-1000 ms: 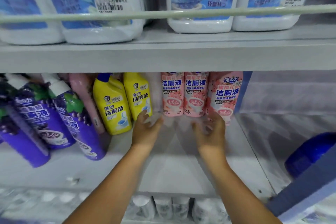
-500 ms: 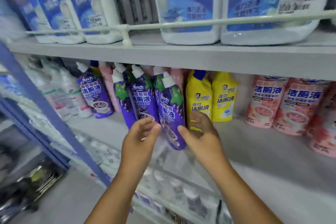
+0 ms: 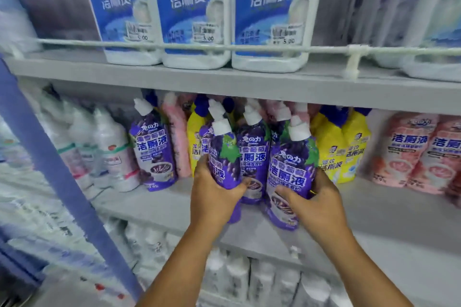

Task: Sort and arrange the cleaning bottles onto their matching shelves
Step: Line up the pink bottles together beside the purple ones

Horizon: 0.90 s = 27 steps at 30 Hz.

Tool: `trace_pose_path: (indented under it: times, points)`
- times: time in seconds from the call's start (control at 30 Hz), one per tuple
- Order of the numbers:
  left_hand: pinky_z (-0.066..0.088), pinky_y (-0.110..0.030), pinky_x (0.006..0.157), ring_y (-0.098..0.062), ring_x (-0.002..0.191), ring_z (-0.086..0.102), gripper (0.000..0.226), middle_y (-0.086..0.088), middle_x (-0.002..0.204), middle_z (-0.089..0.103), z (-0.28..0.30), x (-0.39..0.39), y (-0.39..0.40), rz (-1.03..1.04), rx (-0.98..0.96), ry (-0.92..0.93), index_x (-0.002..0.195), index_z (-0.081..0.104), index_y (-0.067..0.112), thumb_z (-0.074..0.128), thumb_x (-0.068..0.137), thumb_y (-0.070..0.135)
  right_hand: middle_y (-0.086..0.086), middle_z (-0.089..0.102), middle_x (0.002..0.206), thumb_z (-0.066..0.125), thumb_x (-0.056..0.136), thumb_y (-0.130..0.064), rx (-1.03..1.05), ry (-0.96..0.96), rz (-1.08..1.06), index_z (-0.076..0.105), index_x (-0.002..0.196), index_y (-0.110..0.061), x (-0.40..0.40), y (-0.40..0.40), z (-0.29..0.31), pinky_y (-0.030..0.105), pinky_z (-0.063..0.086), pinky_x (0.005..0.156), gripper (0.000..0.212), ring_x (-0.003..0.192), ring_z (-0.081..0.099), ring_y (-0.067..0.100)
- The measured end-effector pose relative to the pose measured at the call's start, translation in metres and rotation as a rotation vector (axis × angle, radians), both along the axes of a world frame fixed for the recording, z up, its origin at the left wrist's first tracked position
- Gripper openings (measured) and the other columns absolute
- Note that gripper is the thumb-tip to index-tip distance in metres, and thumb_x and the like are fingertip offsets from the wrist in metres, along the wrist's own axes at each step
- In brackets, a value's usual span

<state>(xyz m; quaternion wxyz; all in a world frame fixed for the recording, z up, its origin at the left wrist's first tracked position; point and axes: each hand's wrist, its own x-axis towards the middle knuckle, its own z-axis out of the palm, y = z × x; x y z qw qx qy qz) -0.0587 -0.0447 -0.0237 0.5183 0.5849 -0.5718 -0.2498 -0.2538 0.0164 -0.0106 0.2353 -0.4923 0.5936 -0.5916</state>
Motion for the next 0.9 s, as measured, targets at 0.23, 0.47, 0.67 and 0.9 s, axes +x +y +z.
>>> trace_pose_path:
  times: [0.23, 0.47, 0.67, 0.9]
  points:
    - [0.048, -0.032, 0.081, -0.019, 0.101, 0.062, 0.081, 0.005, 0.119, 0.061, 0.002, 0.093, -0.013, 0.14, -0.122, 0.043, 0.125, 0.044, 0.034, 0.092, 0.061, 0.047, -0.01, 0.078, 0.103, 0.088, 0.076, -0.014, 0.042, -0.003, 0.104, 0.064, 0.108, -0.03, 0.085, -0.016, 0.014, 0.044, 0.061, 0.087, 0.043, 0.094, 0.075, 0.009]
    - [0.053, -0.055, 0.085, -0.038, 0.112, 0.059, 0.088, -0.009, 0.125, 0.058, -0.005, 0.135, -0.042, 0.259, -0.125, -0.029, 0.132, 0.043, 0.019, 0.09, 0.063, 0.049, -0.014, 0.076, 0.109, 0.085, 0.079, -0.017, 0.105, -0.004, 0.173, 0.061, 0.115, -0.031, 0.151, -0.047, 0.004, 0.036, 0.058, 0.095, 0.046, 0.099, 0.071, -0.001]
    - [0.05, -0.06, 0.093, -0.042, 0.119, 0.053, 0.099, -0.019, 0.13, 0.05, -0.009, 0.129, -0.039, 0.206, -0.143, -0.038, 0.139, 0.039, 0.009, 0.091, 0.063, 0.046, -0.015, 0.072, 0.116, 0.085, 0.08, -0.032, 0.122, 0.127, 0.201, 0.058, 0.124, -0.032, 0.154, -0.056, 0.005, 0.024, 0.054, 0.097, 0.052, 0.105, 0.067, -0.002]
    - [0.048, -0.03, 0.097, -0.023, 0.107, 0.061, 0.033, 0.002, 0.116, 0.056, 0.034, 0.084, 0.032, 0.002, -0.469, 0.121, 0.116, 0.053, 0.038, 0.067, 0.086, 0.04, -0.005, 0.07, 0.084, 0.075, 0.091, -0.013, -0.205, -0.009, -0.141, 0.066, 0.101, -0.016, 0.077, -0.028, 0.024, 0.015, 0.05, 0.069, 0.013, 0.074, 0.065, 0.003]
